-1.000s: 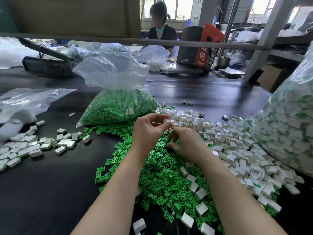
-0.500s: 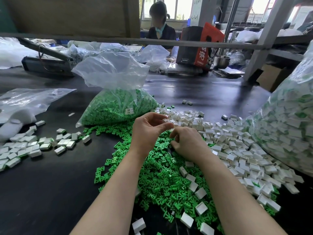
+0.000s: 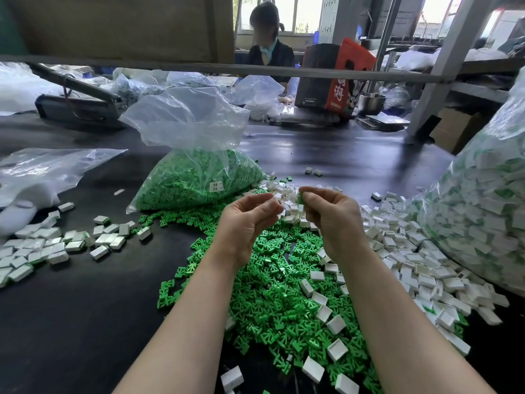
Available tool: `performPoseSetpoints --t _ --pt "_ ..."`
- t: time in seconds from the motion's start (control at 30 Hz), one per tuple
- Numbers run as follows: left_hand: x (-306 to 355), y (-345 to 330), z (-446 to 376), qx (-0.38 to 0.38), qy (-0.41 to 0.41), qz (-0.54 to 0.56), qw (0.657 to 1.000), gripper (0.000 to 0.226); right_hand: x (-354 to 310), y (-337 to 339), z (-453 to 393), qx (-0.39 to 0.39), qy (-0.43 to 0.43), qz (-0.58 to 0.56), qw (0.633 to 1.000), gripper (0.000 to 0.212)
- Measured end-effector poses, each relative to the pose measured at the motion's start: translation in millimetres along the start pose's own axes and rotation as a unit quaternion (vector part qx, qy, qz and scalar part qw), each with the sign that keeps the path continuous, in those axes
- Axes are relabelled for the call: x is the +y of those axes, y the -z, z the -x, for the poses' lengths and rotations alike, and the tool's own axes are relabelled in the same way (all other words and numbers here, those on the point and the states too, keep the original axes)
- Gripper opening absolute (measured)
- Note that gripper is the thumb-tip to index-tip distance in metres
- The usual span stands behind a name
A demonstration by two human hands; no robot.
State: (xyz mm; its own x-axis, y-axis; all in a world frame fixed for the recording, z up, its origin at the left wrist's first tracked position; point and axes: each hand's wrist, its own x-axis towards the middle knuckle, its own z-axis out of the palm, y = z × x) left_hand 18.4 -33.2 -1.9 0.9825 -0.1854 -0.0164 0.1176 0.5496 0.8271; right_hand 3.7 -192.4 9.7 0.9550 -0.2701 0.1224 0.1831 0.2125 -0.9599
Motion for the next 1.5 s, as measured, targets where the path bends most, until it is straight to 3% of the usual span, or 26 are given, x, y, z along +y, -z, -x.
performPoseSetpoints --t 0.13,0.37,0.63,1.23,1.5 --pt "-4 -3 0 -0.018 0.008 0.005 1.0 0.02 -3 -11 3 -0.005 -0.017 -0.104 0.994 0.01" --pt "-3 -6 1 -0.042 0.019 0.005 0.999 0.026 3 -20 7 -0.008 0.001 -0.101 0.995 0.012" --pt "0 -3 1 -0.035 -0.01 -0.003 0.999 0.015 5 -15 8 -0.017 0.074 0.036 0.996 0.01" --pt "2 4 2 -0.021 -0.098 -0.155 0.983 0.02 6 -2 1 -0.094 0.073 0.117 0.986 0.005" --pt "4 5 3 -0.032 -0.077 -0.188 0.979 0.02 8 0 2 -0.197 0.045 0.256 0.945 0.026"
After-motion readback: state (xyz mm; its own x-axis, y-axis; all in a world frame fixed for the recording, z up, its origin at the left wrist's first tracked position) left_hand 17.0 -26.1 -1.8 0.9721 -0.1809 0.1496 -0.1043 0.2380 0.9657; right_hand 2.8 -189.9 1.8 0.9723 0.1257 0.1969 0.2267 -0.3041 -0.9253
